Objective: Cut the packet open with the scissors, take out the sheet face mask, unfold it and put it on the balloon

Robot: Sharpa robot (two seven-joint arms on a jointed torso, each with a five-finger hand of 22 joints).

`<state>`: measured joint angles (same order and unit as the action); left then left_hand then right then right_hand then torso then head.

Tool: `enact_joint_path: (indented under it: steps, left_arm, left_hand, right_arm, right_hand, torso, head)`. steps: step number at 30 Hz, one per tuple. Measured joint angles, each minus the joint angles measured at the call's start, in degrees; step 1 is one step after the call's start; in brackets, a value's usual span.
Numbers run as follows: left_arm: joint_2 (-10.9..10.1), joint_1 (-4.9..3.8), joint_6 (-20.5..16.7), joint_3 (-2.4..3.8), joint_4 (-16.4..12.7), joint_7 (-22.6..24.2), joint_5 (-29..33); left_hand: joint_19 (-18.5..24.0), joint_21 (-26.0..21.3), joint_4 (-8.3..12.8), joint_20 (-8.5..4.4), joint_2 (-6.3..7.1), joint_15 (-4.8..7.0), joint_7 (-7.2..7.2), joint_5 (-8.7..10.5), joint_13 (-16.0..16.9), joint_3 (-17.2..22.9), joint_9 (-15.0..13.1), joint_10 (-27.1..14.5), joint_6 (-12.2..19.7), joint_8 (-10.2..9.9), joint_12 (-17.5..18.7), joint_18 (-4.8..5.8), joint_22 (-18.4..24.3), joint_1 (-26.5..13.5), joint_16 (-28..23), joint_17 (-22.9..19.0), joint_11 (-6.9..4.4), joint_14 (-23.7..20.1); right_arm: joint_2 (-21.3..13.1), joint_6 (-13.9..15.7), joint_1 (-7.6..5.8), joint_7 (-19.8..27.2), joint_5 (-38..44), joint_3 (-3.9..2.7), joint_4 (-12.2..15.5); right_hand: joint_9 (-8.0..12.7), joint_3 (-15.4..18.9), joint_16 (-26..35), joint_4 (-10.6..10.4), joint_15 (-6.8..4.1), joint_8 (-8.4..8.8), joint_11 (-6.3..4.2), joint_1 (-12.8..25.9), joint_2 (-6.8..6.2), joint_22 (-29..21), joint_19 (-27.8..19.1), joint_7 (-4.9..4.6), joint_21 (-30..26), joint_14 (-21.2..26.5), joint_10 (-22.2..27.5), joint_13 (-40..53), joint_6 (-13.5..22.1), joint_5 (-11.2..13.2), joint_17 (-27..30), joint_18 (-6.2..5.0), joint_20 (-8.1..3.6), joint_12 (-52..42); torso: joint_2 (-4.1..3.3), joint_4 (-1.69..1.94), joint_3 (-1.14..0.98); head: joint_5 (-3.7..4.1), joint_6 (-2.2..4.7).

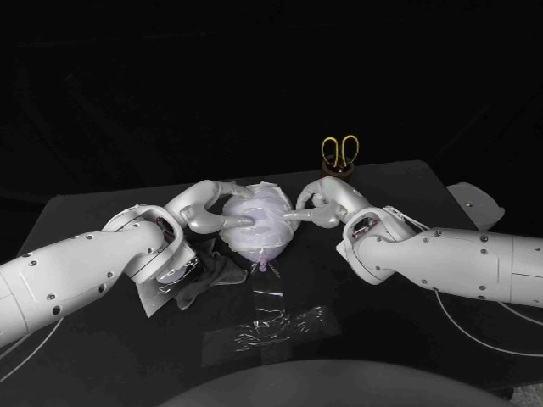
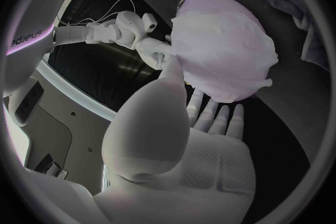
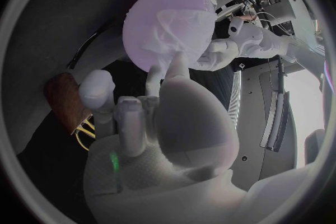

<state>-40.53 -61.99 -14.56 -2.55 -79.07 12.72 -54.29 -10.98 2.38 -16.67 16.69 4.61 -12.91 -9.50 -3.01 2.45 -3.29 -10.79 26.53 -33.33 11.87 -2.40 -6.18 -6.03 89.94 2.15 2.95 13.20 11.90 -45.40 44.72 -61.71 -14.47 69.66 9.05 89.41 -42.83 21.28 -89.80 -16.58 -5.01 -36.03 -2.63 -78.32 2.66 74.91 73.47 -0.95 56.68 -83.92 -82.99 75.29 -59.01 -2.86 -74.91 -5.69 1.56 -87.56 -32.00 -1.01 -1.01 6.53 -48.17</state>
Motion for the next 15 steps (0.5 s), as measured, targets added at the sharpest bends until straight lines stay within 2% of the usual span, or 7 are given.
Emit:
enact_joint_path:
  steps: [6, 8, 9, 15]
  left_arm:
    - [0.04, 0.00, 0.00, 0.00, 0.00, -0.04, 0.01]
    - [0.05, 0.00, 0.00, 0.00, 0.00, -0.05, 0.01]
    - [0.05, 0.00, 0.00, 0.00, 0.00, -0.05, 0.01]
    - [0.04, 0.00, 0.01, 0.00, -0.01, -0.06, 0.01]
  left_hand:
    - [0.00, 0.00, 0.00, 0.00, 0.00, 0.00, -0.03, 0.00, 0.00, 0.00, 0.01, 0.00, -0.03, 0.07, 0.03, 0.01, 0.00, 0.00, 0.00, 0.00, 0.00, 0.00]
    - [0.00, 0.00, 0.00, 0.00, 0.00, 0.00, -0.15, 0.00, 0.00, 0.00, 0.00, 0.00, -0.15, 0.09, 0.03, 0.01, 0.00, 0.00, 0.00, 0.00, 0.00, 0.00]
    - [0.00, 0.00, 0.00, 0.00, 0.00, 0.00, -0.15, 0.00, 0.00, 0.00, -0.01, 0.00, -0.15, 0.10, 0.03, 0.02, 0.00, 0.00, 0.00, 0.00, 0.00, 0.00]
    - [0.00, 0.00, 0.00, 0.00, 0.00, 0.00, -0.15, 0.00, 0.00, 0.00, -0.05, 0.00, -0.15, 0.10, 0.03, 0.02, 0.00, 0.00, 0.00, 0.00, 0.00, 0.00]
  right_arm:
    - [1.75, -1.01, -0.08, -0.51, 0.79, -0.03, -3.03]
    - [2.05, -1.48, -0.12, -0.69, 1.32, -0.04, -3.76]
    - [2.24, -1.89, -0.15, -0.84, 1.79, -0.05, -4.27]
    - [2.41, -4.52, -0.20, -1.55, 4.70, -0.06, -6.11]
  right_hand:
    - [-0.38, 0.84, 0.00, 0.52, 0.00, -0.78, 0.00, -0.03, -0.02, 0.03, 0.00, 0.00, 0.00, 0.00, 0.00, 0.00, 0.00, 0.02, 0.00, 0.01, 0.00, 0.01]
    - [-0.48, 1.42, 0.00, 1.10, 0.00, -1.08, 0.00, -1.18, -1.07, 0.03, 0.00, 0.13, 0.00, 0.00, 0.00, -0.04, 0.13, 0.02, 0.00, 0.02, 0.00, 0.09]
    - [-0.53, 1.57, 0.00, 1.25, 0.01, -1.21, 0.00, -2.19, -0.95, 0.03, 0.00, 0.20, 0.00, 0.01, 0.00, -0.04, 0.20, 0.02, 0.00, 0.02, 0.00, 0.09]
    - [-0.56, 2.52, 0.04, 2.20, 0.02, -1.45, 0.13, -4.48, -2.16, 0.03, 0.00, 0.27, -0.32, 0.01, -0.13, -0.04, 0.27, 0.02, -0.01, 0.04, 0.00, 0.10]
  torso:
    - [0.03, -0.04, -0.05]
    - [0.04, -0.04, -0.05]
    - [0.04, -0.03, -0.04]
    - [0.04, -0.08, -0.08]
  head:
    - [-0.02, -0.04]
    - [0.00, -0.09]
    - [0.01, -0.12]
    - [0.01, -0.23]
